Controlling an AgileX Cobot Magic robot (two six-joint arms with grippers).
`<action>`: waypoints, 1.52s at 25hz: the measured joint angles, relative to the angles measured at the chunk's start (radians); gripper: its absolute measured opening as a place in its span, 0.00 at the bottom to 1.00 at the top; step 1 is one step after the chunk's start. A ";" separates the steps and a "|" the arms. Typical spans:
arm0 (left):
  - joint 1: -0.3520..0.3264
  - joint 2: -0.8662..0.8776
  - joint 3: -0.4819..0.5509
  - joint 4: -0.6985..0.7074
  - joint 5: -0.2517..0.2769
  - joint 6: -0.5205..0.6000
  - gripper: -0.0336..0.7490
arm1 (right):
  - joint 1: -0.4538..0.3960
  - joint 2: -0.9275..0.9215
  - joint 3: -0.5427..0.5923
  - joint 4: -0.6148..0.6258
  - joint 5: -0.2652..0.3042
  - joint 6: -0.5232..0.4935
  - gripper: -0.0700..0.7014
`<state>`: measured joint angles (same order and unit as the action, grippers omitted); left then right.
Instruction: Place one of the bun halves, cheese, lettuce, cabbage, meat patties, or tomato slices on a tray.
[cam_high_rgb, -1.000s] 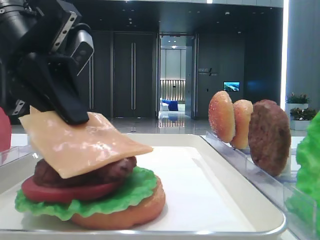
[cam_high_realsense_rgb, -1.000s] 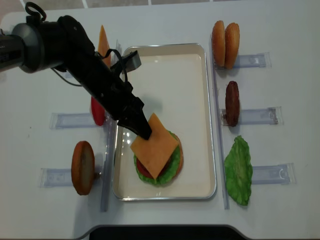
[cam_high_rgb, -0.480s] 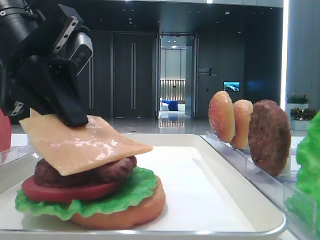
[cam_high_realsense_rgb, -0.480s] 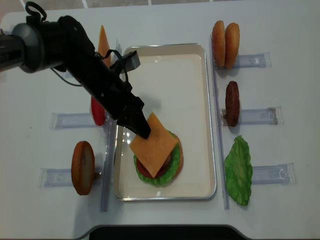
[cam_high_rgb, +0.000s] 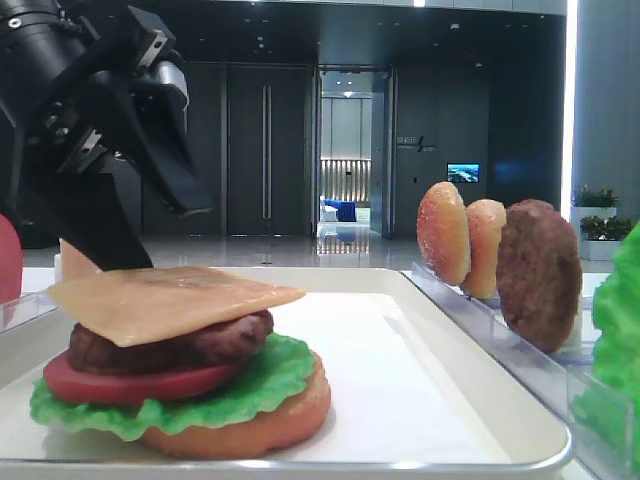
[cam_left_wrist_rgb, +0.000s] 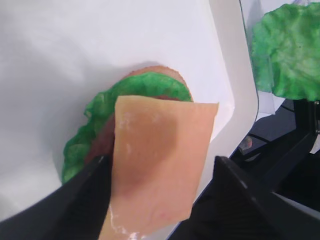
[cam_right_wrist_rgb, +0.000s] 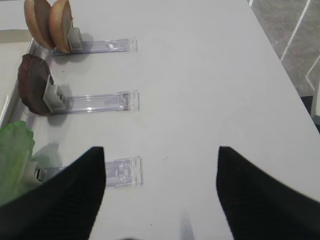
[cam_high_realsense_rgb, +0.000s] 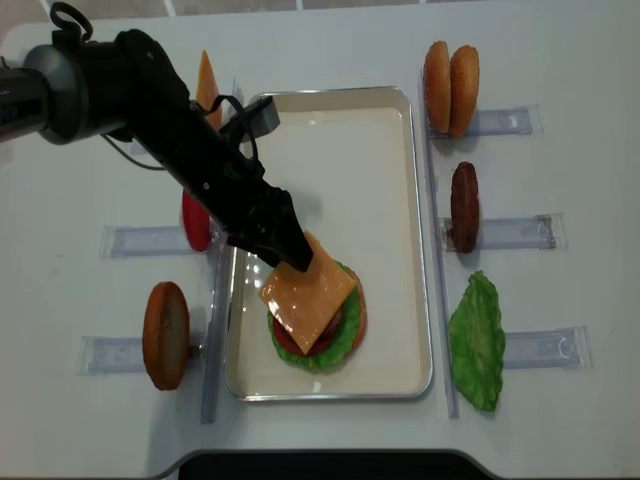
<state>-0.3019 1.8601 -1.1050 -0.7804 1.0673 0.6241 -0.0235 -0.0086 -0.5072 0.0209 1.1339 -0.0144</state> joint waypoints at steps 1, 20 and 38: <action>0.000 0.000 -0.013 0.001 0.006 -0.009 0.66 | 0.000 0.000 0.000 0.000 0.000 0.000 0.68; 0.000 -0.033 -0.305 0.423 0.131 -0.382 0.69 | 0.000 0.000 0.000 0.000 0.000 0.000 0.68; 0.050 -0.171 -0.314 0.780 0.149 -0.537 0.69 | 0.000 0.000 0.000 0.000 0.000 0.000 0.68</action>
<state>-0.2517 1.6886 -1.4189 0.0000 1.2165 0.0870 -0.0235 -0.0086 -0.5072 0.0209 1.1339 -0.0144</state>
